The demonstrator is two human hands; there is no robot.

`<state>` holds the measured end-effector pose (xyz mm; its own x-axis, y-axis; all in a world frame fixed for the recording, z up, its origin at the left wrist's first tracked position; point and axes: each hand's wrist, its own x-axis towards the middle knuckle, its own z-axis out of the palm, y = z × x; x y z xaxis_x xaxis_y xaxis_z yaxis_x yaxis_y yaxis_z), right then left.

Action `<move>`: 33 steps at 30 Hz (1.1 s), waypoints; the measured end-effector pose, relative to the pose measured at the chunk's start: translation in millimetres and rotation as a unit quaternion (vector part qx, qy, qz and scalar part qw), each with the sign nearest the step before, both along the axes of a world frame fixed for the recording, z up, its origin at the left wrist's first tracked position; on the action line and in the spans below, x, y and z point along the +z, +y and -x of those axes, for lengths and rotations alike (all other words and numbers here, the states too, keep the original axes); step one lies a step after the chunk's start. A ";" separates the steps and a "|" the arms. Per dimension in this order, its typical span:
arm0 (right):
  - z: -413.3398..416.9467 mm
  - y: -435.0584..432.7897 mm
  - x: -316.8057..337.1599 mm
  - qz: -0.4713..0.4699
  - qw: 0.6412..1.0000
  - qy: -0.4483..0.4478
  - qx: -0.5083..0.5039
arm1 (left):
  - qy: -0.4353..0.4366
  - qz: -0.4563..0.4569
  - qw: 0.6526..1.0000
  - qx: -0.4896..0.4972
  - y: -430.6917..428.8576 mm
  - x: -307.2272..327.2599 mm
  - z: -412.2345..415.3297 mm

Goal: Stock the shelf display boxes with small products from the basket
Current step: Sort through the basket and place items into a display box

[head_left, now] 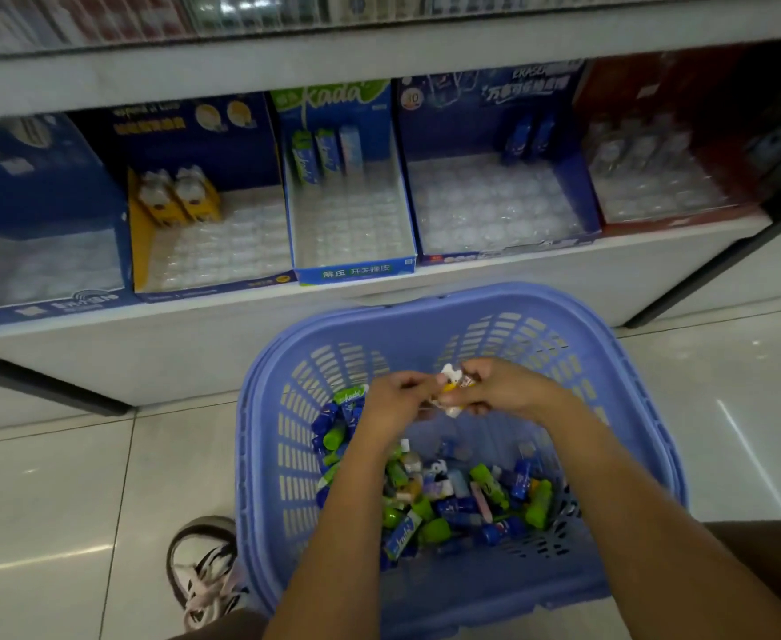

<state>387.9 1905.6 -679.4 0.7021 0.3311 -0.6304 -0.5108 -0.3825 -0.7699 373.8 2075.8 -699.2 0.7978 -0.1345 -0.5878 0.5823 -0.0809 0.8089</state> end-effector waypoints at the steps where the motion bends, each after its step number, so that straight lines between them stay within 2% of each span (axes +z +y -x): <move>1: -0.6 5.3 8.0 -0.017 1.000 -0.008 -0.014 | -0.015 0.010 1.000 0.005 5.3 11.4 -2.9; 5: -3.5 27.0 37.8 -0.100 0.990 -0.048 -0.085 | -0.055 0.061 0.996 0.036 36.0 59.0 -16.1; 9: -8.7 50.8 72.5 -0.237 0.952 -0.070 -0.178 | -0.092 0.177 0.974 0.109 73.6 107.0 -23.8; 11: -11.9 65.2 91.9 -0.305 0.934 -0.050 -0.177 | -0.115 0.200 0.960 0.156 90.3 125.0 -25.5; 12: -14.1 73.5 101.2 -0.306 0.937 -0.053 -0.159 | -0.128 0.207 0.953 0.182 98.0 132.0 -25.8; 16: -36.2 114.3 127.1 -0.223 0.968 -0.091 -0.064 | -0.177 0.208 0.919 0.283 125.1 148.9 -22.7; 20: -66.4 169.5 144.1 -0.190 0.973 -0.092 -0.093 | -0.197 0.202 0.895 0.346 151.8 152.9 -22.3; 23: -91.9 215.8 155.2 -0.097 0.966 -0.220 -0.095 | -0.186 0.200 0.885 0.377 168.5 149.9 -24.2; 25: -111.5 242.2 158.3 -0.017 0.947 -0.309 -0.091 | -0.179 0.203 0.876 0.400 175.7 147.1 -25.2; 28: -130.0 268.9 157.2 0.127 0.877 -0.463 -0.010 | -0.178 0.195 0.867 0.423 182.5 143.8 -26.9; 30: -135.2 279.3 153.5 0.180 0.845 -0.500 0.069 | -0.165 0.178 0.864 0.441 186.3 142.3 -28.2; 33: -139.1 289.6 148.7 0.224 0.822 -0.506 0.136 | -0.143 0.163 0.858 0.465 191.9 139.5 -30.3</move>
